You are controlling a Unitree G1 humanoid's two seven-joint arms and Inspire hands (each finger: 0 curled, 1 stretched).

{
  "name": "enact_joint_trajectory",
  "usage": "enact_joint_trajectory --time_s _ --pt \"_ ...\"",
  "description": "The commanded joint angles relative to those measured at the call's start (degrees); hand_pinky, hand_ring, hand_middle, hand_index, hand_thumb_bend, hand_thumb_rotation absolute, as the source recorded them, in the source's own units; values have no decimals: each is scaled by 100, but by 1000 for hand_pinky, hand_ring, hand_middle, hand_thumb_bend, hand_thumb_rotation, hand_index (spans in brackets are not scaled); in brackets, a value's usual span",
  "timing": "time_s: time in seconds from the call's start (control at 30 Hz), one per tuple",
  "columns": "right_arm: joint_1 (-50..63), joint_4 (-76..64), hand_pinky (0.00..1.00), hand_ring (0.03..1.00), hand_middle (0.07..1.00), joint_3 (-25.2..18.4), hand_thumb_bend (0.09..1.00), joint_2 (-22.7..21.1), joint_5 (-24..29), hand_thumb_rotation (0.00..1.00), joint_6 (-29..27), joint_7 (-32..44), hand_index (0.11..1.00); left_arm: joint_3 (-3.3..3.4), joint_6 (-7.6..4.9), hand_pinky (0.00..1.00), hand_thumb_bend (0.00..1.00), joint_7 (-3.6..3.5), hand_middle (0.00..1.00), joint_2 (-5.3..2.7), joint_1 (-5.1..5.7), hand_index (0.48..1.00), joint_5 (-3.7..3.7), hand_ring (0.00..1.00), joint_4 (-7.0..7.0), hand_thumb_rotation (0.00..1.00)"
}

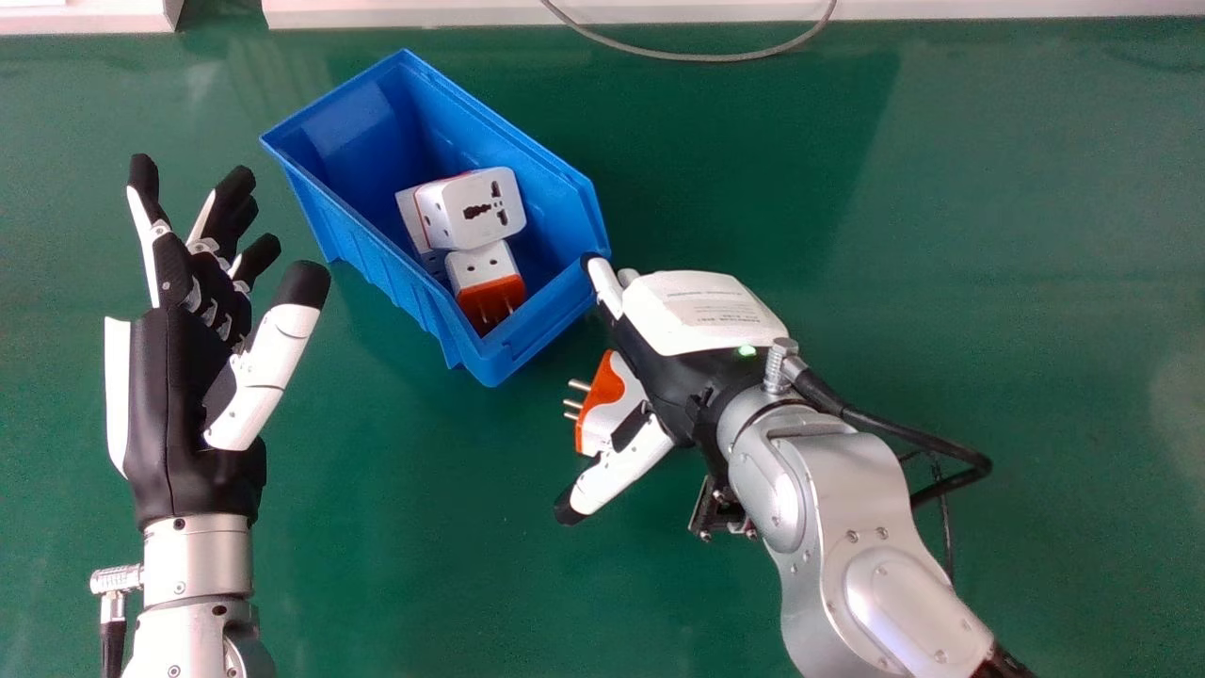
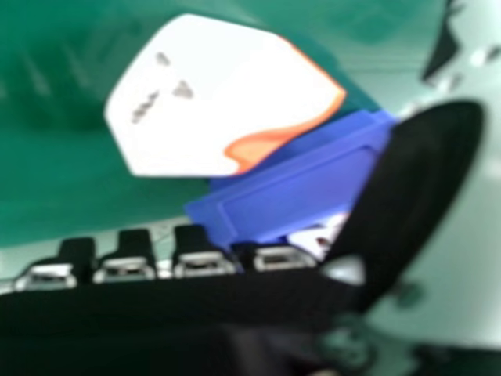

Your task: Pick all objects and put in blue box

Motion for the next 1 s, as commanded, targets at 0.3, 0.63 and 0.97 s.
enact_joint_trajectory --time_s 0.3,0.63,0.97 --pt "-21 312 1000 1000 1000 27 1000 50 314 434 -201 52 1000 37 -104 882 849 16 914 46 -89 905 29 931 -81 559" --pt "-157 554 759 912 932 91 973 127 433 245 -159 17 866 39 -148 878 837 47 914 35 -116 904 57 929 -61 564" --pt "-150 737 447 559 515 11 575 145 812 9 -453 -262 657 36 -121 884 847 78 919 33 -83 906 60 934 -96 563"
